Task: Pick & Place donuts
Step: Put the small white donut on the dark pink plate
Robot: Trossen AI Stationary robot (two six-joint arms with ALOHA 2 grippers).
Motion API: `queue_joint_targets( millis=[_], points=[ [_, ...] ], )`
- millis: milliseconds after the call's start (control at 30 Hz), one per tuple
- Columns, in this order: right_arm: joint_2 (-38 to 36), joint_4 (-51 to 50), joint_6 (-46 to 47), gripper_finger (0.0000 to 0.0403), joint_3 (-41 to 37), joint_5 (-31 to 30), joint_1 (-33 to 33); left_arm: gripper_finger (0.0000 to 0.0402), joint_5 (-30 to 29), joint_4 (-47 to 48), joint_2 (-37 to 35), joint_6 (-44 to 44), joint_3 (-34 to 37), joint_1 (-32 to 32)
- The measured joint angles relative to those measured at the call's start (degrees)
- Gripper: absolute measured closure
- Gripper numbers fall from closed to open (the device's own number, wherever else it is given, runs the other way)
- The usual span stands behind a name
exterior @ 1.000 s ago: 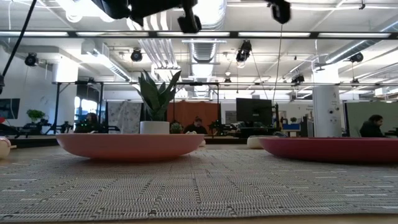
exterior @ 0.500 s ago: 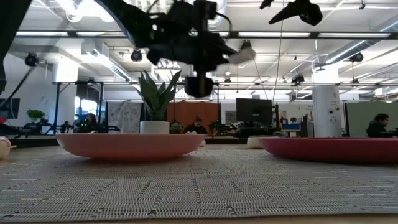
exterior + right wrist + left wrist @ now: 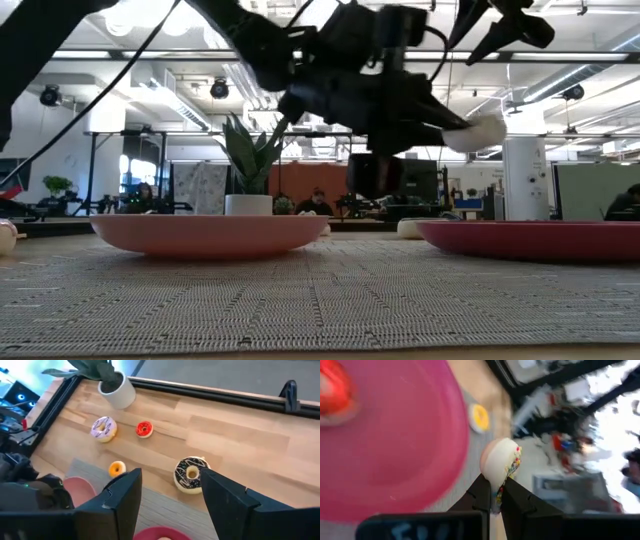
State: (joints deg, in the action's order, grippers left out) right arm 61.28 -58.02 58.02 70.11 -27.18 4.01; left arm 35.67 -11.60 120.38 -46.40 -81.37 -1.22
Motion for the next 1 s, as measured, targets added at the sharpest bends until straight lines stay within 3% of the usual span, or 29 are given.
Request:
queue_joint_targets(
  millis=[200,600,767,1000],
  points=[
    [-1.74,-0.62,-5.22,0.0209,0.37,0.03,0.00,0.0397,-15.59,19.83,2.62,9.41,-9.30,0.33],
    [-11.46,-8.91,-10.44,0.0209,0.55,-1.55,0.02,0.0394,-13.23,21.23,12.79,3.29,-17.68,0.81],
    [-15.14,-9.29,-10.71,0.0209,0.19,-1.57,0.02,0.0391,-17.49,23.87,12.63,2.15,-18.20,0.86],
    [-16.77,-9.48,-12.09,0.0209,-0.43,-2.62,0.02,0.0340,-20.82,27.80,11.15,1.64,-18.26,1.10]
  ],
)
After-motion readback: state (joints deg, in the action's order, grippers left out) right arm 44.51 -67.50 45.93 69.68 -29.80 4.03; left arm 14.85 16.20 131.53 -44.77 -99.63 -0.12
